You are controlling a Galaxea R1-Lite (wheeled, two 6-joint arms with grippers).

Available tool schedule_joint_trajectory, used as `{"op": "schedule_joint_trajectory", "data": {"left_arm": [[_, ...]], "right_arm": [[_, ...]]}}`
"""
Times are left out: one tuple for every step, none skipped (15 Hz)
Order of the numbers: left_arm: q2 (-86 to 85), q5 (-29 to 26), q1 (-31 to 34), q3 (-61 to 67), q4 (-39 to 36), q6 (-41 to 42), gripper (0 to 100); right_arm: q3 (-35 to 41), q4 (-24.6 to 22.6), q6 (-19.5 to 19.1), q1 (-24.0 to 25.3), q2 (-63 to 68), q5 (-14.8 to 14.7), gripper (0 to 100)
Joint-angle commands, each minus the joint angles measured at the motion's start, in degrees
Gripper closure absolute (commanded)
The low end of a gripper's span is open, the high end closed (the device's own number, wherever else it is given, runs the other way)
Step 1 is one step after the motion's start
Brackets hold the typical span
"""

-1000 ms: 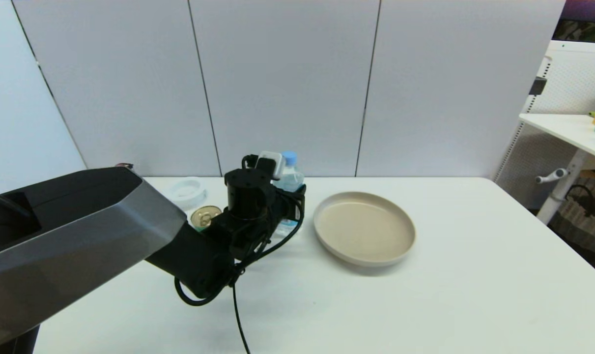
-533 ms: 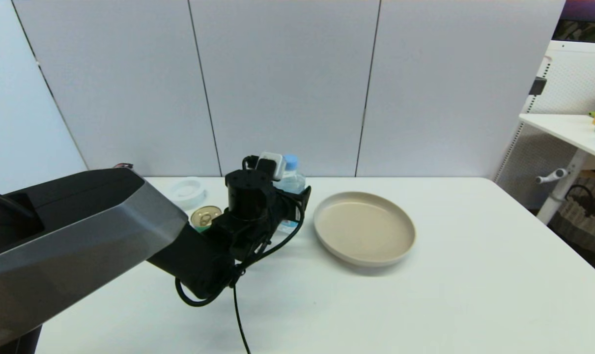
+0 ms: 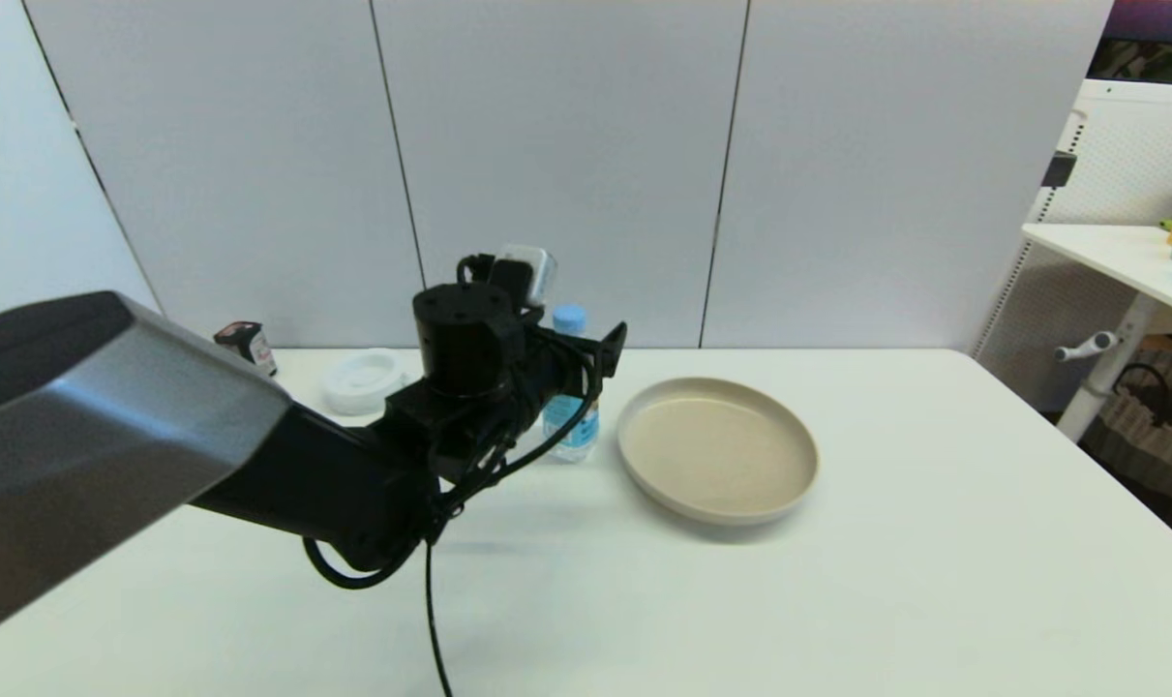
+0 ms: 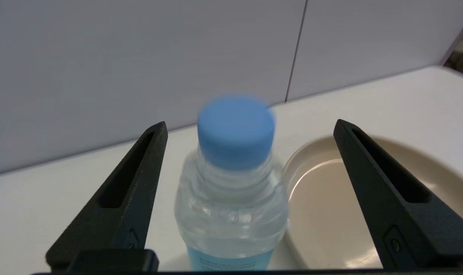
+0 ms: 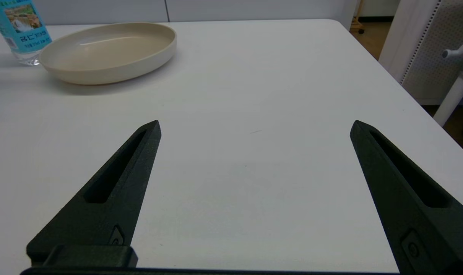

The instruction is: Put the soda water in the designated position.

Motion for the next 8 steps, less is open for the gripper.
{"op": "schedule_joint_trajectory", "data": {"left_arm": [[-20.8, 0.4, 0.4, -0.2, 12.8, -0.3, 0], [-26.1, 0.5, 1.5, -0.1, 19.2, -0.3, 0], [-32.5, 0.5, 4.2, -0.2, 27.8, 0.1, 0], [-37.4, 0.6, 6.9, 0.0, 33.0, 0.8, 0], [-41.4, 0.5, 10.6, 0.6, 36.3, 3.2, 0], [-44.7, 0.0, 15.7, 1.5, 38.1, 6.3, 0], [-48.0, -0.3, 20.3, 3.7, 39.7, 8.0, 0], [-51.6, -0.8, 23.2, 7.1, 40.2, 8.0, 0]], "right_arm": [[0.1, 0.0, 0.0, 0.0, 0.1, 0.0, 0], [0.1, 0.0, 0.0, 0.0, 0.1, 0.0, 0], [0.1, 0.0, 0.0, 0.0, 0.1, 0.0, 0], [0.1, 0.0, 0.0, 0.0, 0.1, 0.0, 0], [0.1, 0.0, 0.0, 0.0, 0.1, 0.0, 0], [0.1, 0.0, 0.0, 0.0, 0.1, 0.0, 0], [0.1, 0.0, 0.0, 0.0, 0.1, 0.0, 0], [0.1, 0.0, 0.0, 0.0, 0.1, 0.0, 0]]}}
